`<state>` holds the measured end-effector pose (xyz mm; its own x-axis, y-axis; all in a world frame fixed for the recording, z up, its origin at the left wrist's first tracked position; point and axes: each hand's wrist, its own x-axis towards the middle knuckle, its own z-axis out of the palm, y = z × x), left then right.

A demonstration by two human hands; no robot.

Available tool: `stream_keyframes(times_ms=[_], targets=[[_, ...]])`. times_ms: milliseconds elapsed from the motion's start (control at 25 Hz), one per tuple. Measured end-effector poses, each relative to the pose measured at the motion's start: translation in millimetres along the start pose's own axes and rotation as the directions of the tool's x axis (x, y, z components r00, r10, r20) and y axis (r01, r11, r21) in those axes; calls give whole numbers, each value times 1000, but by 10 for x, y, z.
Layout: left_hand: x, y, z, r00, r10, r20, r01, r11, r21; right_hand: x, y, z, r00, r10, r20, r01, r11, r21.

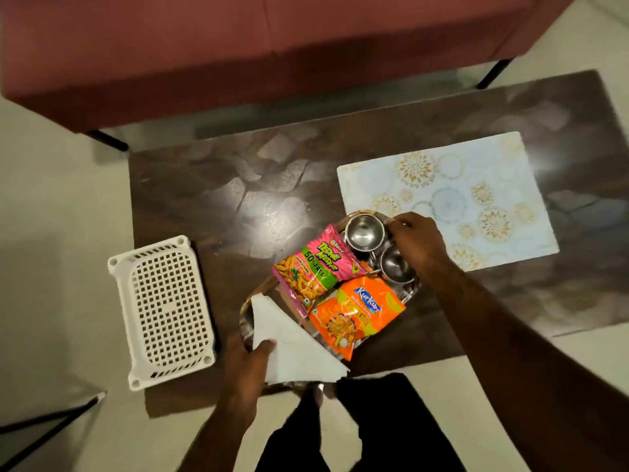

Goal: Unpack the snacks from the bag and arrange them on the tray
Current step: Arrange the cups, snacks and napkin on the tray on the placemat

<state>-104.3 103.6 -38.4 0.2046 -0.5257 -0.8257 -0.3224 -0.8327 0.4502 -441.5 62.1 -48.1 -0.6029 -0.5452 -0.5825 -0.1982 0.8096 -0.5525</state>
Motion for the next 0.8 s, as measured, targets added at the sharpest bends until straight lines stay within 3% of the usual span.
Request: stream_keyframes(times_ms=[120,280,800], targets=[[-108,341,242,993,105,52,-108,993,43,4,217,-503,997,45,-70,-36,992,122],[-114,744,803,988,134,76,-140,987,75,241,470,-1042,993,98,-72,-81,973,215],[328,1529,2677,987,151,59,-161,962,220,1708,1164,-2081,986,165,-30,-154,962,226]])
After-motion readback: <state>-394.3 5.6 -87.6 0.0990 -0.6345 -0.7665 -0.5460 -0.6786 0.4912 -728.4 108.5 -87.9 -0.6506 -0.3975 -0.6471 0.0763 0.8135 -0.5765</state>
